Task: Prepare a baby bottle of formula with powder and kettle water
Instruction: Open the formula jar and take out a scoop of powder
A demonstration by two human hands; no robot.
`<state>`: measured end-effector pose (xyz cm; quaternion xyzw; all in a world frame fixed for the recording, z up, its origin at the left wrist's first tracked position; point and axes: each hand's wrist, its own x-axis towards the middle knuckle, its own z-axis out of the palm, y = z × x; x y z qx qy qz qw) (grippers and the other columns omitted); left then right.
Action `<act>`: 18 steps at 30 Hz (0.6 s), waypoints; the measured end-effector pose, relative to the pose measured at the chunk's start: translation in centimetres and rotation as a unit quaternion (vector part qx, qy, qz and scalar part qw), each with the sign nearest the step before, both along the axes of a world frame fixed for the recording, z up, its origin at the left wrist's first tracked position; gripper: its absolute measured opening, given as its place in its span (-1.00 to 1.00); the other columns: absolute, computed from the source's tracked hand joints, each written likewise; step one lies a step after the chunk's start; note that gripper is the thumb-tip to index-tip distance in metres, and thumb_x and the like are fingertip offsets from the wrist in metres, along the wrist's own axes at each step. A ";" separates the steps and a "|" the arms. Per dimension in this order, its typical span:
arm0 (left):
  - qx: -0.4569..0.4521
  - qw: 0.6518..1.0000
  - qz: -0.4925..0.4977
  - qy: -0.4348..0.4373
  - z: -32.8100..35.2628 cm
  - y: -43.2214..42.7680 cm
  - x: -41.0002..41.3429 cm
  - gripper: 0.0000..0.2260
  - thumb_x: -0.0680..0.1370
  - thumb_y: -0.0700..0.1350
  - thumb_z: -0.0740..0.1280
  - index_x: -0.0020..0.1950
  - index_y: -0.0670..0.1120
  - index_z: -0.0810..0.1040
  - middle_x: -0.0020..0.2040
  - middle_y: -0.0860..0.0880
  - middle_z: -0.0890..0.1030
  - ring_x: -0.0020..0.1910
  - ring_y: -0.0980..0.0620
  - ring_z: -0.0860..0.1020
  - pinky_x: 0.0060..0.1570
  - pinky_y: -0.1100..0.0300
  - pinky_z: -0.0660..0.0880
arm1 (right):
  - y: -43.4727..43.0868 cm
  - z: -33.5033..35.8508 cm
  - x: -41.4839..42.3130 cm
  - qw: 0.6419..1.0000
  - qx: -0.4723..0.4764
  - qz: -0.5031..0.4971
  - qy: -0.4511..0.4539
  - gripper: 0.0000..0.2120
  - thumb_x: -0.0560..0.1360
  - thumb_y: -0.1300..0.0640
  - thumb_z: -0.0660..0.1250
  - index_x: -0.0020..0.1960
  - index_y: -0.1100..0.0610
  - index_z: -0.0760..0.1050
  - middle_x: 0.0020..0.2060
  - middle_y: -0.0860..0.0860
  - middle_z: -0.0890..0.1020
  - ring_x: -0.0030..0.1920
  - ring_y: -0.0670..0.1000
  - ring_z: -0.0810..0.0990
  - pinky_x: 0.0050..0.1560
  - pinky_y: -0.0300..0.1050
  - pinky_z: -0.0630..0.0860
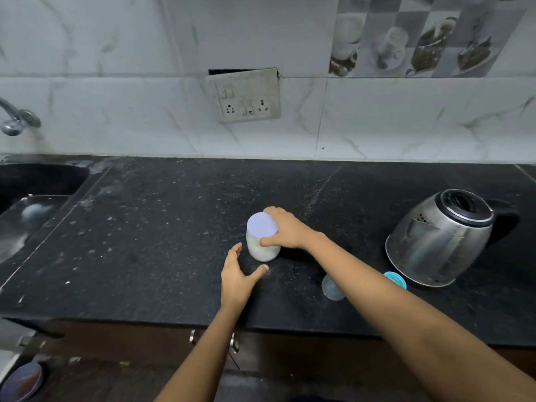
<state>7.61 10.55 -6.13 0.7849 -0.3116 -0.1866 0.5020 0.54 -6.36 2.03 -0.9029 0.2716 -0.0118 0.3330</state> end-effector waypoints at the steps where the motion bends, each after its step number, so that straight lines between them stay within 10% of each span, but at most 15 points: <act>1: -0.010 1.000 -0.004 0.002 0.1 0.2 -0.1 -0.19 0.33 0.00 0.58 0.47 -0.08 0.27 0.41 -0.01 0.38 0.35 0.09 0.37 0.22 0.26 0.30 | 0.8 0.0 -0.5 1.000 -0.006 0.009 -0.002 -0.31 0.30 -0.07 0.49 0.32 0.08 0.29 0.19 0.06 0.41 0.16 0.09 0.42 0.06 -0.01 0.45; 18: -0.063 0.992 -0.081 0.076 0.8 2.0 -0.8 -0.25 0.16 -0.09 0.67 0.17 0.36 0.38 0.10 0.20 0.59 0.08 0.29 0.53 -0.02 0.37 0.49 | 11.0 -0.3 -1.1 0.945 -0.301 -0.006 0.125 -0.15 0.43 -0.40 0.13 0.42 0.25 0.19 0.17 0.17 0.44 0.00 0.17 0.52 -0.07 0.00 0.39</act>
